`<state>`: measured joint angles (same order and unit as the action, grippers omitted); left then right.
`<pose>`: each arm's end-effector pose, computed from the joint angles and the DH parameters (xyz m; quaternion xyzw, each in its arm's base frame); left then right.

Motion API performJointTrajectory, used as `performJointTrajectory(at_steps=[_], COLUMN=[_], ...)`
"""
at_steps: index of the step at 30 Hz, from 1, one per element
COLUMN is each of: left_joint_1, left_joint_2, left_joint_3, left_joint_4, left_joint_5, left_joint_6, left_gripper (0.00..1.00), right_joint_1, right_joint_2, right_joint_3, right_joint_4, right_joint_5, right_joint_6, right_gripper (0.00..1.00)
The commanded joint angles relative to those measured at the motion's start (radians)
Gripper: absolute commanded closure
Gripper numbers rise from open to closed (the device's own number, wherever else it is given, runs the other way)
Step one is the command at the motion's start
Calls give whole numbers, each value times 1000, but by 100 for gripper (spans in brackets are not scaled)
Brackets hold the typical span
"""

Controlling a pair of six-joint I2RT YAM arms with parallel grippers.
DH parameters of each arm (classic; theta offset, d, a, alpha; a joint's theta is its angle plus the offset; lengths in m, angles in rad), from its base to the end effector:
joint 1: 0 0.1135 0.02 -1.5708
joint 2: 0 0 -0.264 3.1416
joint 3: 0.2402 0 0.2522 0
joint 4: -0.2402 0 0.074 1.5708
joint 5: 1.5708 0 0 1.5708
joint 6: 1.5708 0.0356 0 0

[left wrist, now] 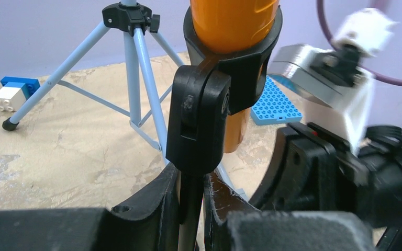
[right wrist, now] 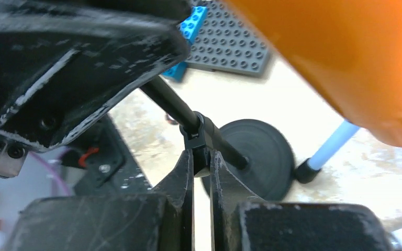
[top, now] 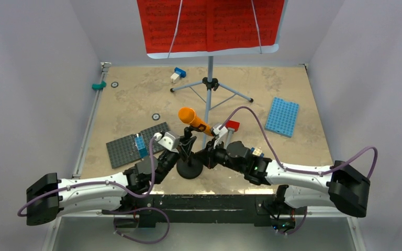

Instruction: Pack up the instrument practice props

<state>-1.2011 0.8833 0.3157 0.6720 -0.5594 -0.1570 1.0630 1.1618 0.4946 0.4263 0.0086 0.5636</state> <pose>0.0880 -0.1749 0.2473 0.1430 0.6598 -0.3048 0.6718 0.1223 0.2192 0.2251 -0.1919 0.7632 0.4460 0.4264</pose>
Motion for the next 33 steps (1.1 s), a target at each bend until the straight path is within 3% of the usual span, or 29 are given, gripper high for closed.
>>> performJointTrajectory(at_steps=[1, 10, 16, 24, 26, 27, 29, 31, 33], left_joint_1=[-29, -31, -31, -31, -31, -31, -31, -31, -31], left_joint_2=[80, 73, 62, 29, 20, 14, -2, -17, -28], left_joint_3=[-33, -100, -124, -139, -143, -145, -149, -153, -154], left_joint_4=[-182, -114, -95, -109, -116, -121, -128, -135, -140], left_joint_5=[72, 86, 95, 93, 93, 93, 89, 83, 79], left_joint_6=[-164, -199, -204, -210, -212, -213, -214, -213, -208], left_gripper=[100, 100, 100, 100, 100, 100, 100, 100, 100], right_joint_1=[150, 372, 481, 532, 532, 532, 527, 524, 523], right_joint_2=[8, 111, 223, 328, 319, 300, 230, 175, 142], right_joint_3=[44, 78, 75, 97, 108, 126, 156, 164, 183], right_joint_4=[-134, -115, -6, 80, 63, -10, -182, -260, -340], right_joint_5=[405, 742, 925, 1024, 1032, 1025, 997, 970, 954], right_joint_6=[-296, -652, -871, -1034, -980, -899, -724, -623, -554], right_gripper=[100, 100, 100, 100, 100, 91, 53, 26, 17])
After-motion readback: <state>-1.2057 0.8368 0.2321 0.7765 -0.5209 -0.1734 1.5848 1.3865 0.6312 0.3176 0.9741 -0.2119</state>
